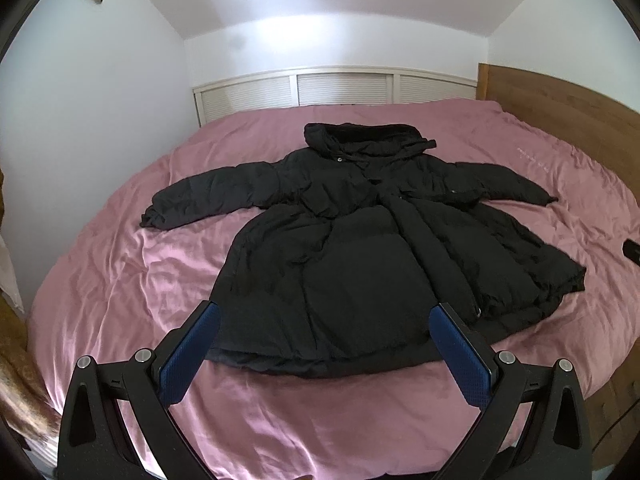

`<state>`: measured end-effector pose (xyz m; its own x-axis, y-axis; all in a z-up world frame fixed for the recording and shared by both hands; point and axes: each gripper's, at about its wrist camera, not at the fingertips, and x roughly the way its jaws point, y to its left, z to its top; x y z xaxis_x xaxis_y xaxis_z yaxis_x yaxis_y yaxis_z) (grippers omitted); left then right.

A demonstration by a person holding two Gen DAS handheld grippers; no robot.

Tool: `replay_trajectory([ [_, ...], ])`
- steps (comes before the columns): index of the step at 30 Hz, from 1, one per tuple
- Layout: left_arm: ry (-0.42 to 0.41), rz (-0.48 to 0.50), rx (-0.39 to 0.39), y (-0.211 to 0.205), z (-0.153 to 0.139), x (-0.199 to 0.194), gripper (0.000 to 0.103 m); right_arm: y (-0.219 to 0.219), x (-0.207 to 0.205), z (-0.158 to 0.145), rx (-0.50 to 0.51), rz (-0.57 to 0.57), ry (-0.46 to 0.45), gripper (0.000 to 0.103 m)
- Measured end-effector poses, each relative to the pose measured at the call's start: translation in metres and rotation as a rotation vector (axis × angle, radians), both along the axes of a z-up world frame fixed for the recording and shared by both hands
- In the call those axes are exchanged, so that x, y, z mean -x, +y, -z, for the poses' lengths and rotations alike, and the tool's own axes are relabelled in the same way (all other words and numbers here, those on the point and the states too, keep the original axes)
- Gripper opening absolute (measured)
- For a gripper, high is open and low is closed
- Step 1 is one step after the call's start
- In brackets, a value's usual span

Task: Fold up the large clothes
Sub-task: 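Grasp the black jacket's sleeve cuff with the right gripper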

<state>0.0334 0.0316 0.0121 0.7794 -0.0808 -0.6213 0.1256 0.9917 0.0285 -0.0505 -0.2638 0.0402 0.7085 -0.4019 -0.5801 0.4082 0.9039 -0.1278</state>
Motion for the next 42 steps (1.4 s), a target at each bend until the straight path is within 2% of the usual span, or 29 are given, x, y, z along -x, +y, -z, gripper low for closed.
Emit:
replay_trajectory([
  [6, 0.033, -0.042, 0.117, 0.018, -0.007, -0.037, 0.102, -0.03, -0.021, -0.002, -0.069, 0.027, -0.036, 0.103],
  [9, 0.045, -0.031, 0.114, 0.013, -0.004, -0.056, 0.102, -0.05, -0.039, 0.003, -0.103, 0.058, -0.013, 0.103],
  [12, 0.068, -0.009, 0.13, 0.003, 0.004, -0.08, 0.102, -0.079, -0.065, 0.017, -0.21, 0.093, 0.005, 0.103],
  [16, 0.072, -0.006, 0.107, -0.018, 0.024, -0.119, 0.102, -0.12, -0.109, 0.042, -0.329, 0.129, 0.007, 0.103],
  [21, 0.068, 0.013, 0.113, -0.042, 0.045, -0.178, 0.102, -0.184, -0.183, 0.078, -0.536, 0.144, -0.047, 0.103],
  [25, 0.133, 0.054, 0.092, -0.07, 0.063, -0.235, 0.102, -0.26, -0.246, 0.119, -0.703, 0.229, -0.128, 0.103],
  [28, 0.207, 0.077, 0.046, -0.087, 0.072, -0.265, 0.101, -0.309, -0.274, 0.139, -0.781, 0.292, -0.196, 0.103],
  [31, 0.268, 0.079, 0.04, -0.095, 0.074, -0.28, 0.101, -0.348, -0.296, 0.15, -0.852, 0.338, -0.233, 0.103],
  [36, 0.368, 0.06, 0.02, -0.105, 0.069, -0.299, 0.101, -0.389, -0.316, 0.16, -0.942, 0.385, -0.279, 0.103],
  [42, 0.409, 0.005, 0.017, -0.108, 0.045, -0.313, 0.101, -0.416, -0.342, 0.164, -1.006, 0.387, -0.258, 0.1],
])
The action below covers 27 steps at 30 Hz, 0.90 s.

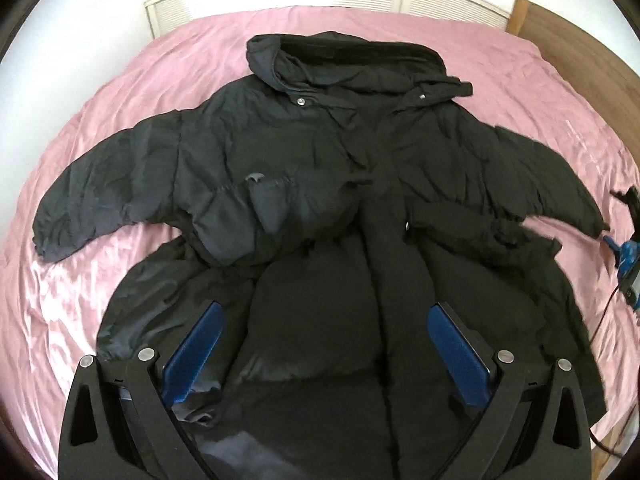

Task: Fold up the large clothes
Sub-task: 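Grasp the black jacket's sleeve cuff with the right gripper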

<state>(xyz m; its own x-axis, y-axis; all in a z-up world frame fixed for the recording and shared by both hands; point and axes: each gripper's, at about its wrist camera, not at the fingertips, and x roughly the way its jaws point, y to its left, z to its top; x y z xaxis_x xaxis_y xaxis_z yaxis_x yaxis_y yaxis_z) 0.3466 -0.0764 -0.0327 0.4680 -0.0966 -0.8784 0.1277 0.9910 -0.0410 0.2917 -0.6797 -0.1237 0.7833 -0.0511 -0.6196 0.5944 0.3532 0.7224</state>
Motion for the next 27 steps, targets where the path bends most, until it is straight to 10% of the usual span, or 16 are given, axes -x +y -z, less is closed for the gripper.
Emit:
replay_trajectory([
  [21, 0.066, -0.25, -0.045, 0.032, -0.086, 0.002, 0.101, -0.039, -0.044, 0.049, -0.195, 0.01, 0.173, 0.078],
  [27, 0.078, -0.25, -0.053, 0.025, -0.097, 0.002, 0.1, -0.043, -0.051, 0.047, -0.232, 0.01, 0.173, 0.052],
])
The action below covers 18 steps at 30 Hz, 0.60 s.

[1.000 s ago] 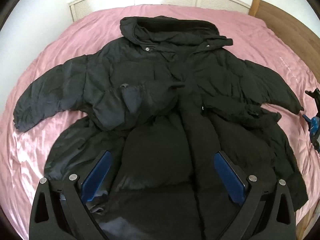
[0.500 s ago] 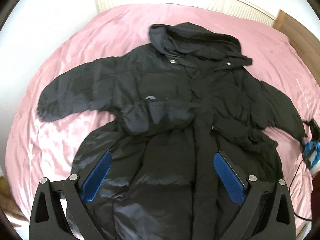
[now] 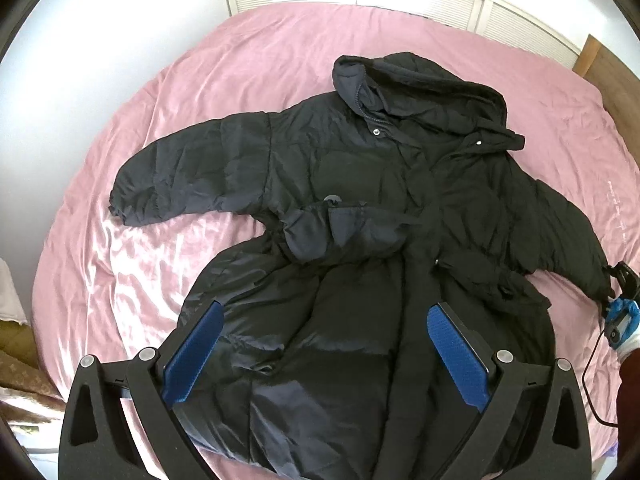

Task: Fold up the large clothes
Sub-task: 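Grasp the black jacket's sleeve cuff with the right gripper, then lift the sleeve and fold it across the jacket body with the right gripper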

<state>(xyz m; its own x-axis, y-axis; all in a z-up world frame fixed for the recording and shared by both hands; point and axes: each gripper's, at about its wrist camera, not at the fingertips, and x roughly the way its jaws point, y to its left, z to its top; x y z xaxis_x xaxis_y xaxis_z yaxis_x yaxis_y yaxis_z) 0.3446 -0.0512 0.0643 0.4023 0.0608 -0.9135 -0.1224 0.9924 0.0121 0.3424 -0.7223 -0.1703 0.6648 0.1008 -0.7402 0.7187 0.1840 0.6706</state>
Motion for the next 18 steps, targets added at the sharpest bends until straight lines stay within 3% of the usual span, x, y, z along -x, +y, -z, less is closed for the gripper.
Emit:
replay_trajectory([
  [2, 0.001, -0.009, 0.022, -0.001, -0.004, 0.002, 0.1, -0.001, -0.003, -0.003, -0.003, -0.018, 0.003, 0.035],
  [5, -0.006, -0.021, 0.034, -0.001, -0.014, 0.007, 0.1, 0.002, -0.015, -0.015, 0.016, -0.065, 0.015, 0.017],
  [14, -0.056, -0.073, 0.019, 0.027, -0.04, 0.031, 0.1, 0.033, -0.035, -0.076, 0.112, -0.19, -0.08, 0.012],
  [18, -0.055, -0.092, 0.061, 0.049, -0.03, 0.033, 0.1, 0.067, -0.056, -0.111, 0.184, -0.293, -0.115, 0.012],
])
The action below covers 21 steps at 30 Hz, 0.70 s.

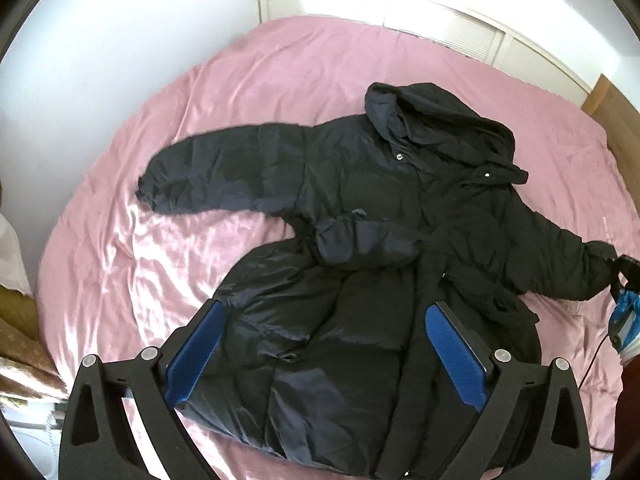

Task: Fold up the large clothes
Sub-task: 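Lift the sleeve and fold it across the jacket body with the right gripper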

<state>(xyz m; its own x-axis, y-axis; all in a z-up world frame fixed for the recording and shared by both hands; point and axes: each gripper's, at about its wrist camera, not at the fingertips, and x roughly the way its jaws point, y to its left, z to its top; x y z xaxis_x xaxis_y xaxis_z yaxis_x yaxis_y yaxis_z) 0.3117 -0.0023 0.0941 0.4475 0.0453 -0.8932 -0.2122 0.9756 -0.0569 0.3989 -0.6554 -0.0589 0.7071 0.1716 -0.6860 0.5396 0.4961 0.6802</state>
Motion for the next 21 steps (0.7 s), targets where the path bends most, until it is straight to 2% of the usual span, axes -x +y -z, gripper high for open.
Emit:
replay_trajectory([
  [5, 0.048, -0.021, 0.105, 0.032, 0.02, 0.0, 0.099, 0.072, -0.032, -0.048, 0.06, -0.133, -0.054, 0.012],
  [10, 0.064, -0.032, 0.092, 0.072, 0.027, -0.002, 0.099, 0.159, -0.067, -0.082, 0.1, -0.274, -0.093, 0.012],
  [15, 0.053, -0.061, 0.09, 0.114, 0.029, 0.0, 0.099, 0.246, -0.096, -0.086, 0.128, -0.404, -0.086, 0.012],
  [21, 0.078, -0.095, 0.098, 0.155, 0.044, 0.003, 0.099, 0.351, -0.112, -0.054, 0.167, -0.578, -0.013, 0.012],
])
